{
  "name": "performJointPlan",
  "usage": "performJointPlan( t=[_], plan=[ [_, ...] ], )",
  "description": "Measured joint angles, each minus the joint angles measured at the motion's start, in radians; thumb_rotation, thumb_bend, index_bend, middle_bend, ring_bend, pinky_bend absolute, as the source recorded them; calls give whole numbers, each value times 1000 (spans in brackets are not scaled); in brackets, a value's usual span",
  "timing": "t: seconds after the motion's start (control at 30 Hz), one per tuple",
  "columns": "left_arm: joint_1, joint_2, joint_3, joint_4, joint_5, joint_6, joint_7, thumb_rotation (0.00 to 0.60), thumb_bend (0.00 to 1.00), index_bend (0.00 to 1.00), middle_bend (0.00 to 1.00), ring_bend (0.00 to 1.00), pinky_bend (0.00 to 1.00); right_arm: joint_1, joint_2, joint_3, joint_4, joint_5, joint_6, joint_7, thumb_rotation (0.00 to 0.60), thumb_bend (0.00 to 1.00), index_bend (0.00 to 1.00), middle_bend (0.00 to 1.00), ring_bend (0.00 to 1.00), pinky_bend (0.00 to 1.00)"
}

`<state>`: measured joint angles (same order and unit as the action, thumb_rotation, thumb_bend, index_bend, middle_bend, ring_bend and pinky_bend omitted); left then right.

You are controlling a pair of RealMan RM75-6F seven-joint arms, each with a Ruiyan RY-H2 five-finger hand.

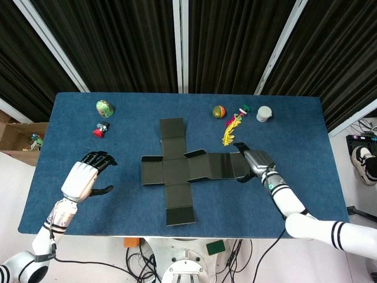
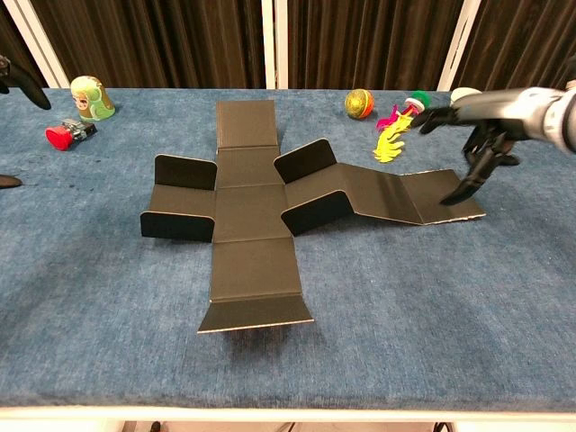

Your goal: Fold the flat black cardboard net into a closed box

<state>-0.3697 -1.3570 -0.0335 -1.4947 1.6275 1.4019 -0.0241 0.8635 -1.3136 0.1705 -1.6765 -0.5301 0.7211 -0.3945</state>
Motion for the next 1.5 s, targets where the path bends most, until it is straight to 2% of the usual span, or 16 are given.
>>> performJointPlan(
  t=[0.1, 0.3, 0.5, 1.03, 1.1, 1.27, 1.5],
  plan=[
    [2, -2, 2, 3, -6, -6, -3, 600, 24, 357, 315, 223, 252, 97, -26, -21, 30, 120, -59, -34, 600, 88, 0, 75, 716, 918],
    [8, -9, 6, 10, -9, -6, -9, 600, 24, 357, 312, 223, 251, 211, -101, -76, 105, 225, -100, -60, 600, 88, 0, 74, 717, 920],
    [15, -13, 7, 21, -13, 0, -22, 600, 24, 357, 310, 223, 251, 246, -156, -112, 153, 251, -38, -78, 600, 99, 0, 73, 717, 919],
    [23, -24, 6, 39, -16, 5, -52, 600, 24, 357, 305, 223, 248, 257, -236, -141, 171, 218, 117, -142, 600, 102, 7, 80, 717, 919],
    [24, -26, 6, 43, -16, 6, -59, 600, 24, 357, 305, 223, 247, 258, -251, -142, 173, 217, 140, -161, 600, 137, 52, 90, 717, 920],
    [26, -28, 7, 52, -10, 13, -69, 600, 24, 357, 304, 223, 247, 261, -288, -140, 182, 216, 179, -205, 600, 200, 248, 131, 717, 924],
    [32, -28, 8, 59, -5, 24, -86, 600, 24, 356, 304, 223, 247, 254, -301, -117, 155, 187, 241, -235, 600, 237, 329, 176, 719, 925]
  ],
)
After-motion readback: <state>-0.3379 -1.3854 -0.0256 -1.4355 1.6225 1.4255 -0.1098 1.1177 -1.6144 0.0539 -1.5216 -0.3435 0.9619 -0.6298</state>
